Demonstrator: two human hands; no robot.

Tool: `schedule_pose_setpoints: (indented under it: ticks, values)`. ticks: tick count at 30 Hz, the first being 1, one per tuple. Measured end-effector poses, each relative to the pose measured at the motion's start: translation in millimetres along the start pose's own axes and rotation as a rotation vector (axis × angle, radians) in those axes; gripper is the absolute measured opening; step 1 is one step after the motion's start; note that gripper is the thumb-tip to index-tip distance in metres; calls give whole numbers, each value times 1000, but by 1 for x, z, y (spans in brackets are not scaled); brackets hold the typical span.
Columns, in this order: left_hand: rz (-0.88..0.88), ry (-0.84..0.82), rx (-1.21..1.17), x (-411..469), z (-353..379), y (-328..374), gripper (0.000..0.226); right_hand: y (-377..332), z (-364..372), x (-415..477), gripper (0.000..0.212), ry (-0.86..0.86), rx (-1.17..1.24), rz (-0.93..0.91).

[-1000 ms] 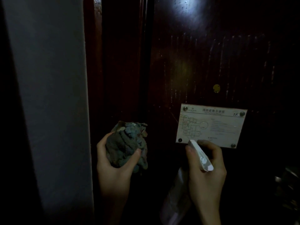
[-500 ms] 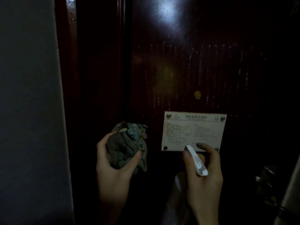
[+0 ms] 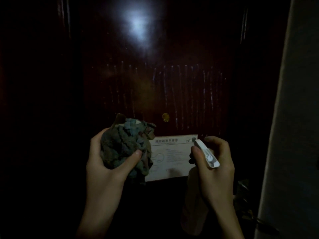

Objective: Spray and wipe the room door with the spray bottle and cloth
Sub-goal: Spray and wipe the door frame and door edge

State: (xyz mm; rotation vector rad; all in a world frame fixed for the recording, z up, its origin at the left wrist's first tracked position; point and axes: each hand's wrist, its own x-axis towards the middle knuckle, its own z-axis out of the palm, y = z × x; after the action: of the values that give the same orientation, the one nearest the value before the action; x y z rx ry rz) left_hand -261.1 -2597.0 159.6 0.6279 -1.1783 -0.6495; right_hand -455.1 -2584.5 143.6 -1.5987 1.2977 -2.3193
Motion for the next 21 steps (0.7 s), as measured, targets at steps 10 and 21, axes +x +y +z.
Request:
schedule_pose_setpoints:
  ticks: [10,21]
  values:
    - [-39,32,64,-8,58,-11,66,30,-40,27,25,-73,162,130]
    - [15,93,183,-15,109,-16,70,79,-79,55,33,-146,197,196]
